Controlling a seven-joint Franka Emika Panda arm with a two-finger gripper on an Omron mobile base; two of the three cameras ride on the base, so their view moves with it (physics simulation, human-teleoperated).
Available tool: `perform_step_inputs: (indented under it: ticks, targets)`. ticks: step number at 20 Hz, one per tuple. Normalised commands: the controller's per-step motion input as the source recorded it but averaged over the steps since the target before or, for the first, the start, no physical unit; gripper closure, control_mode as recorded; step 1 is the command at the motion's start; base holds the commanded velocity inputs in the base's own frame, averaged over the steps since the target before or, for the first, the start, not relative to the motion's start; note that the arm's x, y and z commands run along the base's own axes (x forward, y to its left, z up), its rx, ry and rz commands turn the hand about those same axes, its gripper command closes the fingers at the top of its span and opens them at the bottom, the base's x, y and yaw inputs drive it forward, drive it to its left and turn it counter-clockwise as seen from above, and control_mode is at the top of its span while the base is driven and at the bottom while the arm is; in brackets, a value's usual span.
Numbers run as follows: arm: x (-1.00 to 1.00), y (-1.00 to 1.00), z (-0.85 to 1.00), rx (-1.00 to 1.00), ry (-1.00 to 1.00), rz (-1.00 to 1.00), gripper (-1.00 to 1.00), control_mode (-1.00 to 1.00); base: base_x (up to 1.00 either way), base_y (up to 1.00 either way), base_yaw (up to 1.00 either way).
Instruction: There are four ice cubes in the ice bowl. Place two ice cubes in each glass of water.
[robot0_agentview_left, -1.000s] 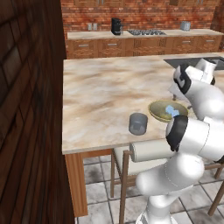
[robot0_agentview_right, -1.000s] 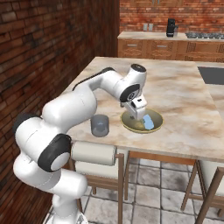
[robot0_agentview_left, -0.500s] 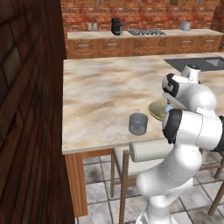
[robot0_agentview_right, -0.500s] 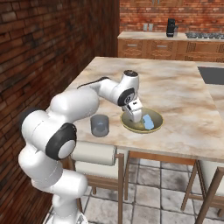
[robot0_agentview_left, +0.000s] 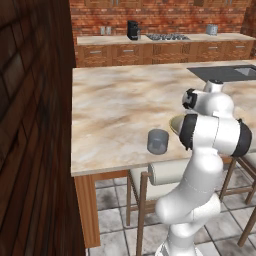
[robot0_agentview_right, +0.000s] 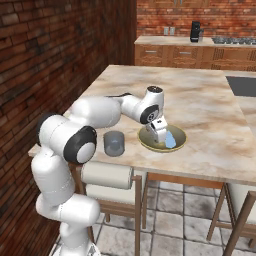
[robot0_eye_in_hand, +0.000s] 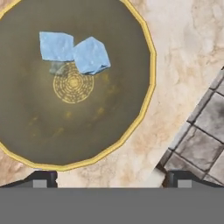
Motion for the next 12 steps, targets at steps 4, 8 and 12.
perform_step_inputs:
  ticks: [4,8,12]
  targets:
    - [0.26,-0.08,-0.19,0.0,0.05,-0.03,-1.0,-1.0,0.0,0.0,0.0]
    - [0.33,0.0,-0.22,0.0,0.01,-0.04,-1.0,-1.0,0.0,0.0,0.0]
    - [0.34,0.0,-0.24,0.0,0.0,-0.06,-1.0,-1.0,0.0,0.0,0.0]
